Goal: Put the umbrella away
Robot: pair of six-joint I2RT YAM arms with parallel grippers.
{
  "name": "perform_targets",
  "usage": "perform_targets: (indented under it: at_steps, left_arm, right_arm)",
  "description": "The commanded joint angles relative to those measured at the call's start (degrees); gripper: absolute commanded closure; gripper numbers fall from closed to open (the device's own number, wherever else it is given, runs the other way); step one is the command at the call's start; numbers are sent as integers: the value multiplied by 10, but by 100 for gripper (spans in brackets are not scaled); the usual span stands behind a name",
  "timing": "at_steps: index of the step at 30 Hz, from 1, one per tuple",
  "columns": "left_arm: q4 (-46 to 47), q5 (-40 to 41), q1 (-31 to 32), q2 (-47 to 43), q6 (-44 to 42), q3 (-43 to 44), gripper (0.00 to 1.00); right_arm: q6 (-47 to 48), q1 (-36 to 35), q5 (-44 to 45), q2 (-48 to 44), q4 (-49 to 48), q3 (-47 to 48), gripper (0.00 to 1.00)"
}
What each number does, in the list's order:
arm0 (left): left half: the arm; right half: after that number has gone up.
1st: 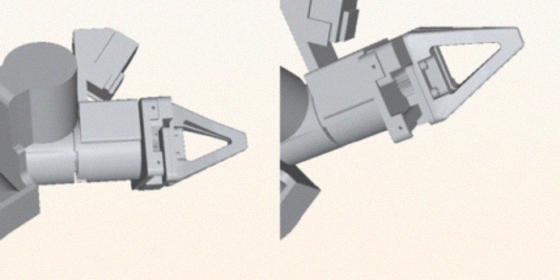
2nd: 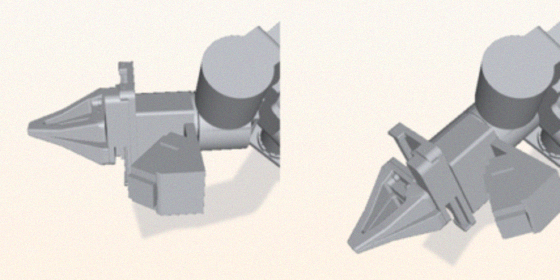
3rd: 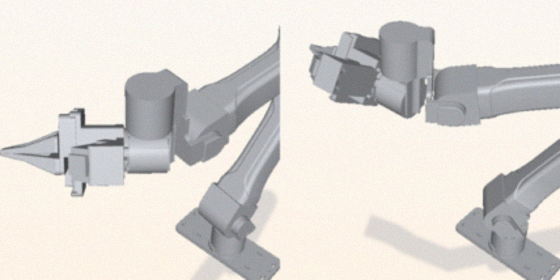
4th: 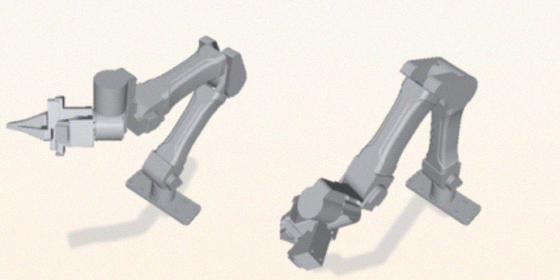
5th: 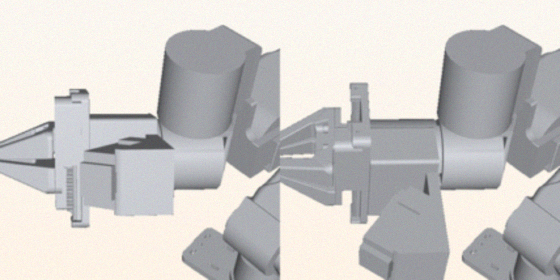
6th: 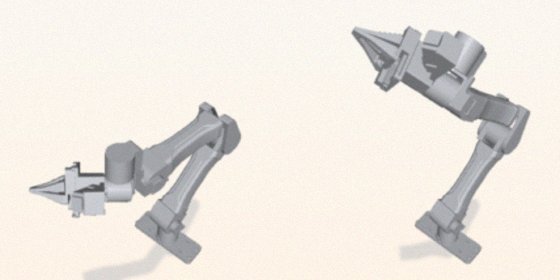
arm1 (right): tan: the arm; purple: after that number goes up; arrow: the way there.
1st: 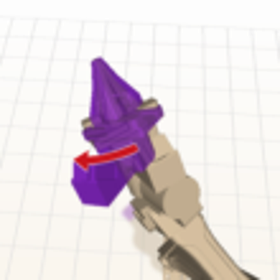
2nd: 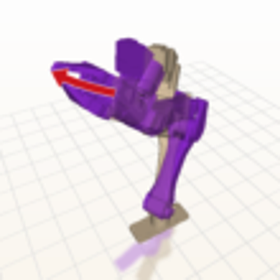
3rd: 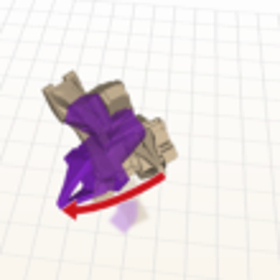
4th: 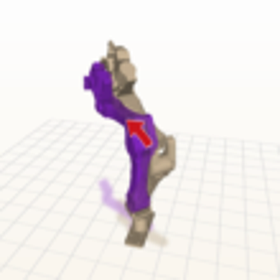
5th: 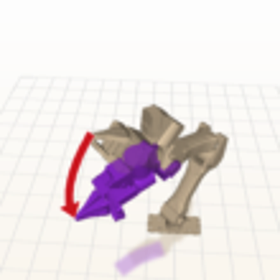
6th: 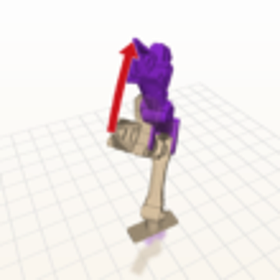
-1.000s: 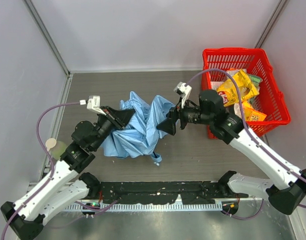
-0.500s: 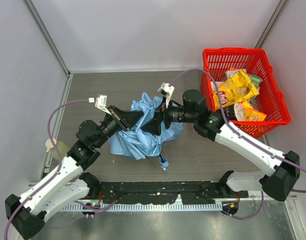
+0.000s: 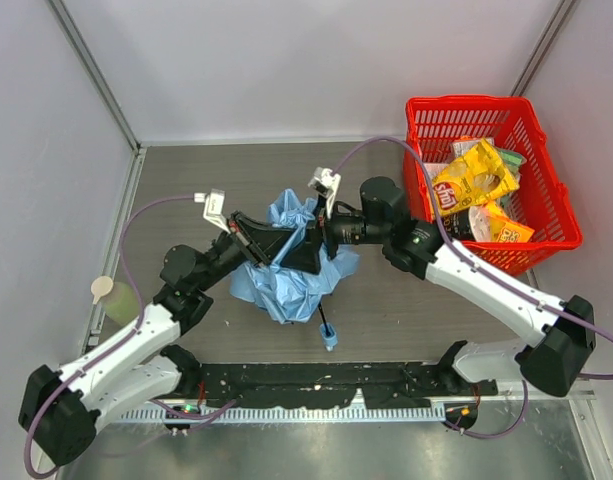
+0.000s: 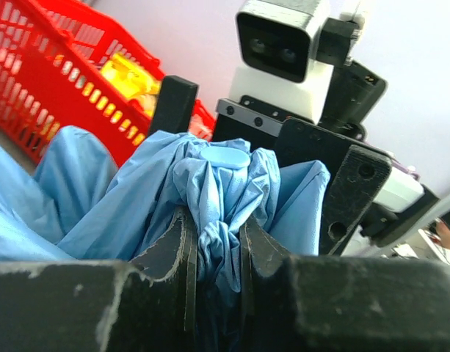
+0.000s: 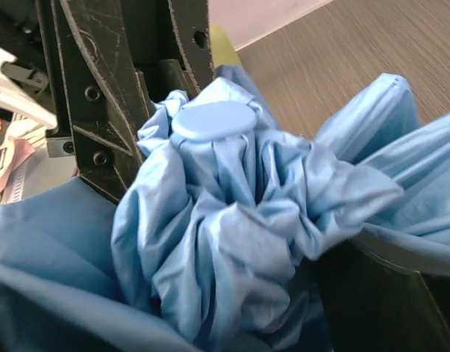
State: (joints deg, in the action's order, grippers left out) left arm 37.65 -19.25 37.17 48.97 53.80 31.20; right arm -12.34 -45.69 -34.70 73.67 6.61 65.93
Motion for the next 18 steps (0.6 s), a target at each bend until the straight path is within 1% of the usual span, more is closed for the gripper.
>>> perform_targets:
  at_steps: [1,5,7,9,12,13,15,16,17,18]
  left_arm:
    - [257,-118,12,6,78,26,100]
    - [287,-155,12,6,84,30,100]
    - [306,-174,12,3,86,34,100]
    - [331,-185,12,2,89,34,100]
    - [332,-194,12,-6,76,33,100]
    - [338,-194,12,-10,72,30,100]
    - [351,-194,12,-12,65,26,100]
    - [353,-196,12,-13,59,26,100]
    - [352,-199,12,-12,52,28,100]
    - [353,-204,12,-9,48,32,100]
  right_arm:
    - [-1,-5,-69,18,-62,-15,1]
    - [6,-5,-95,40,-45,-6,1]
    - [-12,-5,-121,45,-62,-18,0]
    - [-44,-5,-141,44,-139,-36,1]
    - [-81,-6,-161,34,-180,-50,11]
    - [-92,-5,-167,32,-218,-61,13]
    - [-149,-7,-185,26,-295,-82,20]
    - [-183,-8,-192,26,-325,-88,33]
    - [-200,-10,-194,27,-362,-98,39]
    - [-212,-12,-203,29,-369,-100,45]
